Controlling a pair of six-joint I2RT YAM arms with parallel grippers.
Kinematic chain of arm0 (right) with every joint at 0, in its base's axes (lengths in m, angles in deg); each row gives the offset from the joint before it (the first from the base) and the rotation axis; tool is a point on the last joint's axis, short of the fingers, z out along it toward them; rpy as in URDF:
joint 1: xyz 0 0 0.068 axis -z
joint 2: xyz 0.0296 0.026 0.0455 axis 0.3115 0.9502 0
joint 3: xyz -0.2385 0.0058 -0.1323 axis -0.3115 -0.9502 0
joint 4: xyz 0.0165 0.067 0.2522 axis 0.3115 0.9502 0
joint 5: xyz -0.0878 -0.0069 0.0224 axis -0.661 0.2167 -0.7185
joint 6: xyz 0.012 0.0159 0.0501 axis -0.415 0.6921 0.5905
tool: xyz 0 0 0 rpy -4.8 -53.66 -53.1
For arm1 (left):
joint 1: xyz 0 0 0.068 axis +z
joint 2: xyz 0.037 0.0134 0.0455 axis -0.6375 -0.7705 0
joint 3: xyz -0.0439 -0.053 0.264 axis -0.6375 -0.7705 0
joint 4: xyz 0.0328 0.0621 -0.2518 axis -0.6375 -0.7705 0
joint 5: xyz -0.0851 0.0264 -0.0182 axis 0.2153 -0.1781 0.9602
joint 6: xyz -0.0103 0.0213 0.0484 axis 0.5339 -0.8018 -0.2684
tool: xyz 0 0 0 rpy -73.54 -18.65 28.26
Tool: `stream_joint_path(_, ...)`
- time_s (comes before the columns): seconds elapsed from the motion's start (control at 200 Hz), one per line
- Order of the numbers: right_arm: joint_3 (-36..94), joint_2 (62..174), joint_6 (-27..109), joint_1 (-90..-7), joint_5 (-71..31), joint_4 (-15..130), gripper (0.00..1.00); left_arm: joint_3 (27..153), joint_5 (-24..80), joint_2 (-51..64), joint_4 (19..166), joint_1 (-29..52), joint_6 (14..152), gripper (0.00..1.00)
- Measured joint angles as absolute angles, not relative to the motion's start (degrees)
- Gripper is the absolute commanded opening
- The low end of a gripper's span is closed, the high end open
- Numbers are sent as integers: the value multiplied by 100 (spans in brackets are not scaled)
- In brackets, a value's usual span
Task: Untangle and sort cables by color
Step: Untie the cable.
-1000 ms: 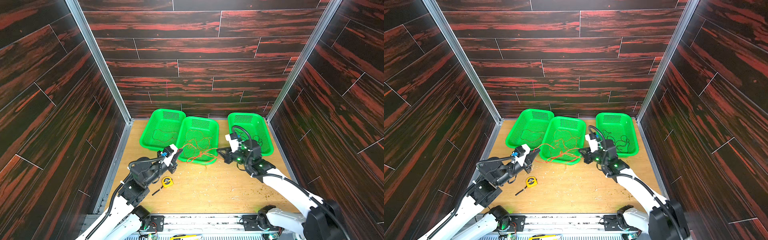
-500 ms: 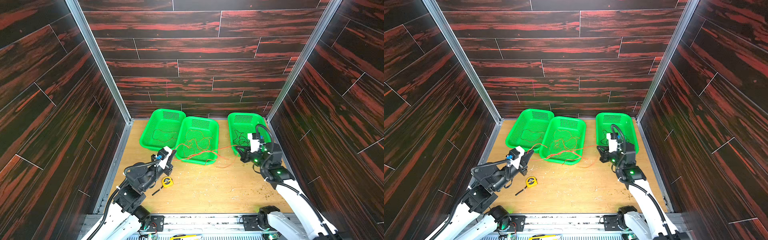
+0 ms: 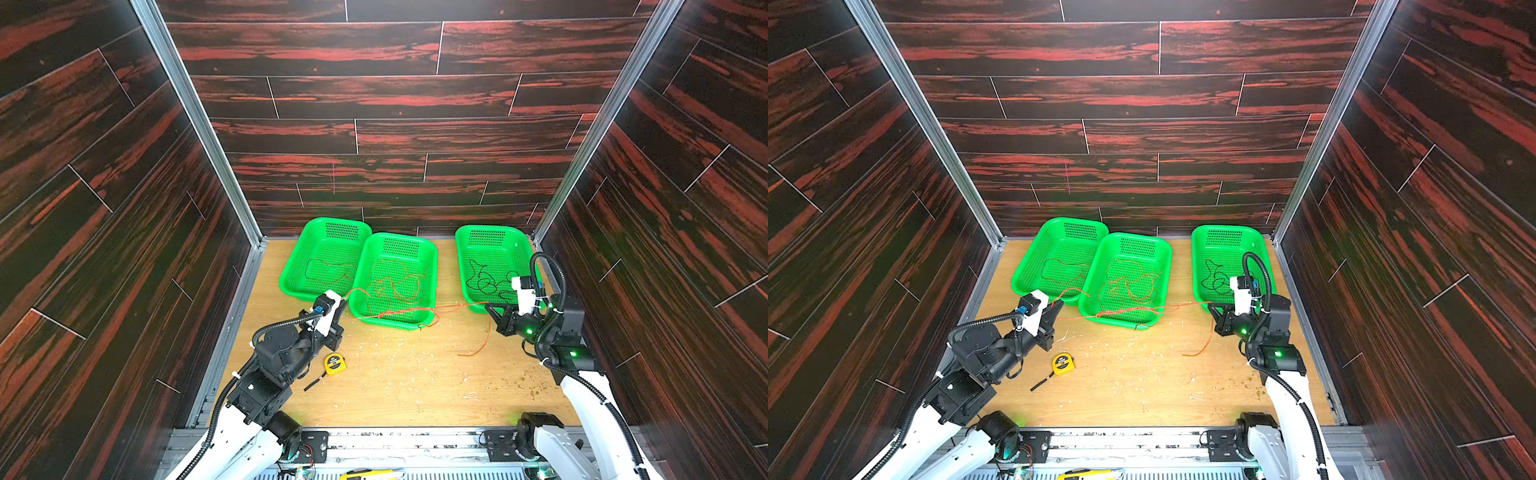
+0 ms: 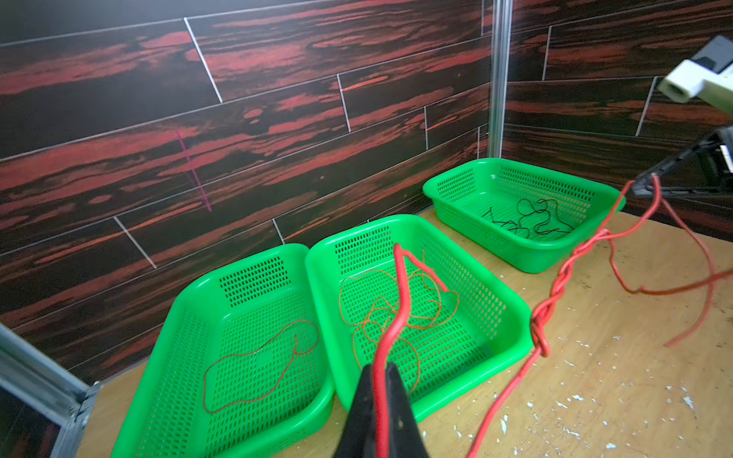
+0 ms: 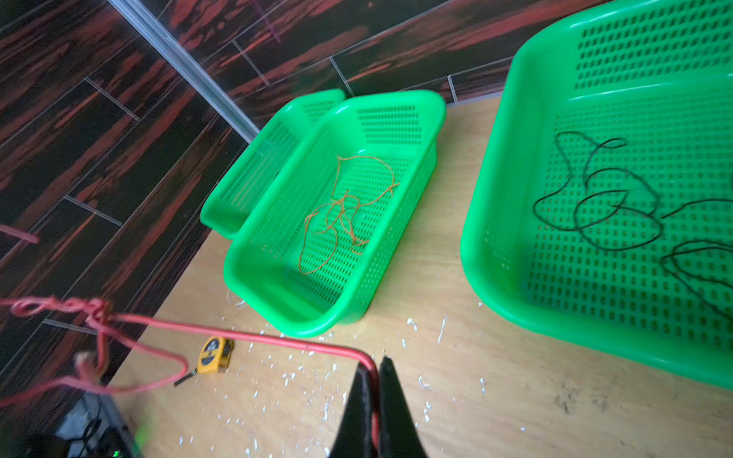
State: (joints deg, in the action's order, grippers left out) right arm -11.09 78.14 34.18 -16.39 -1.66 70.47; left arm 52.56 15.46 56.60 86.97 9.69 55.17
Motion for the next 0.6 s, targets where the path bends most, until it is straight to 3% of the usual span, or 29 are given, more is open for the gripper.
stream_joint_path(0.291,-1183,8270,3071,-1707,560,6999,0,5470,1570,5334,8682,1227,5554,0)
stream_joint_path(0.426,-1183,8603,2935,-2177,676,6929,29,5717,1933,5074,8844,1347,5598,0)
stream_joint_path(0.601,-1067,8762,2813,-2660,614,6960,54,5916,2904,4624,9152,1367,5781,0)
